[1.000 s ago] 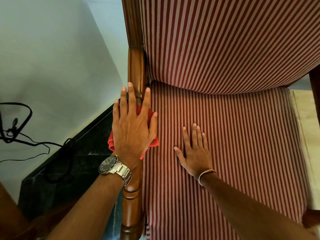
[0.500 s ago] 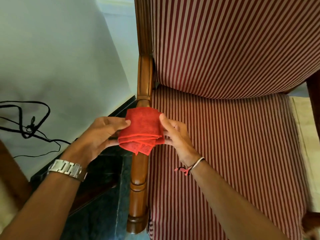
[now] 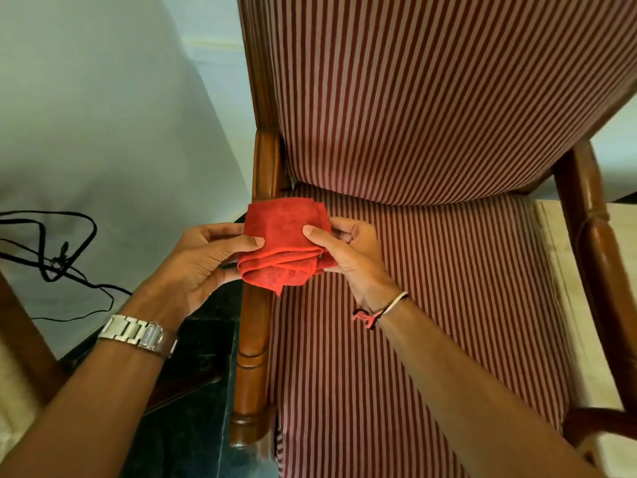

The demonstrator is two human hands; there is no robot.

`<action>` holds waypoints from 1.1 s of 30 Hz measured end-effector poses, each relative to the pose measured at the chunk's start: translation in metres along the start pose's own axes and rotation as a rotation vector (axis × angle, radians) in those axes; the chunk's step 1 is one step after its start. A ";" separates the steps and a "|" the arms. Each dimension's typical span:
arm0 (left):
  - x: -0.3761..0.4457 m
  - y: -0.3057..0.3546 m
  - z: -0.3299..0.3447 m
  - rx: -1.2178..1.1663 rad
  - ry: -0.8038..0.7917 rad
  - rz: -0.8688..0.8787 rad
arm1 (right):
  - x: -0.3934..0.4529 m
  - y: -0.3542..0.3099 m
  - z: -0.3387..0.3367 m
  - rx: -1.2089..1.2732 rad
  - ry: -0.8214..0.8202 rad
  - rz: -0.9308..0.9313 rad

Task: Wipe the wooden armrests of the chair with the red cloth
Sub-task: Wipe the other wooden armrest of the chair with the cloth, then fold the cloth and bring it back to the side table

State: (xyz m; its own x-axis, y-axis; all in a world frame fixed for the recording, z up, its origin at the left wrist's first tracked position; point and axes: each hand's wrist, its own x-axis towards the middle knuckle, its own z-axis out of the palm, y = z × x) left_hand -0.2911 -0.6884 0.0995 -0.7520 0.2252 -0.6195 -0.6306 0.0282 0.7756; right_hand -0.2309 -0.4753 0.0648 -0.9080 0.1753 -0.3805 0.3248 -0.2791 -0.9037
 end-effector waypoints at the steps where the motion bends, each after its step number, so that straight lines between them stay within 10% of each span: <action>1: -0.003 0.003 0.009 -0.002 -0.010 0.005 | -0.004 -0.007 -0.005 -0.004 0.006 -0.012; 33: -0.177 0.227 0.377 0.129 -0.193 0.400 | -0.152 -0.361 -0.242 -0.113 0.425 -0.434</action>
State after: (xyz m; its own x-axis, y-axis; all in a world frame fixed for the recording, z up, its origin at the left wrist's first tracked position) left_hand -0.2287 -0.3545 0.4311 -0.8740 0.4201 -0.2440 -0.2597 0.0205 0.9655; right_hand -0.1456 -0.1731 0.4011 -0.7865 0.6175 0.0025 -0.0038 -0.0008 -1.0000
